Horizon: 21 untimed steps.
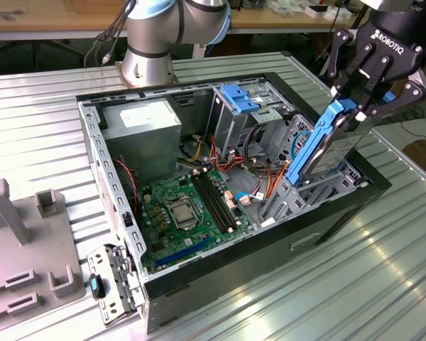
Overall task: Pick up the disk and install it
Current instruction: 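Insert the disk into the insertion slot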
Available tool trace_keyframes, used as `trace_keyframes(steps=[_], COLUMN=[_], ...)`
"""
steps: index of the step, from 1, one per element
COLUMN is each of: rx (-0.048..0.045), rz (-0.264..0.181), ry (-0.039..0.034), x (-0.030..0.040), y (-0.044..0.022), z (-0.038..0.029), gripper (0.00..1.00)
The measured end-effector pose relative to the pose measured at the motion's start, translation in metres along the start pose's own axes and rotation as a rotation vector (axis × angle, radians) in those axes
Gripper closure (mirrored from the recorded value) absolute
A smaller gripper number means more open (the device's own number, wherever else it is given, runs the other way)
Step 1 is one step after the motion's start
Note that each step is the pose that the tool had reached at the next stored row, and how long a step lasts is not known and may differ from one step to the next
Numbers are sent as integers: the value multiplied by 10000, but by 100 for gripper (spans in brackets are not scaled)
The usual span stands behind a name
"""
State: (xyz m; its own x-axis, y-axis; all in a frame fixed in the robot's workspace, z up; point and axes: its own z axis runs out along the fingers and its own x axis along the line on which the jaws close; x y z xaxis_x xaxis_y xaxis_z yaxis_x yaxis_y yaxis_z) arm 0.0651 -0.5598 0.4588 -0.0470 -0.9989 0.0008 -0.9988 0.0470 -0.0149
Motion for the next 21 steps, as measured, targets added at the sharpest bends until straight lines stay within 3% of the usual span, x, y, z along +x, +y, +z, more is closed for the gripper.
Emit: trace_keyframes(steps=[4, 6, 21], rx=[0, 0, 0], rz=[-244, -244, -244], ry=[-6, -3, -6], x=[0, 0, 0], y=[0, 1, 2], z=[20, 85, 128], gripper=[63, 63, 63])
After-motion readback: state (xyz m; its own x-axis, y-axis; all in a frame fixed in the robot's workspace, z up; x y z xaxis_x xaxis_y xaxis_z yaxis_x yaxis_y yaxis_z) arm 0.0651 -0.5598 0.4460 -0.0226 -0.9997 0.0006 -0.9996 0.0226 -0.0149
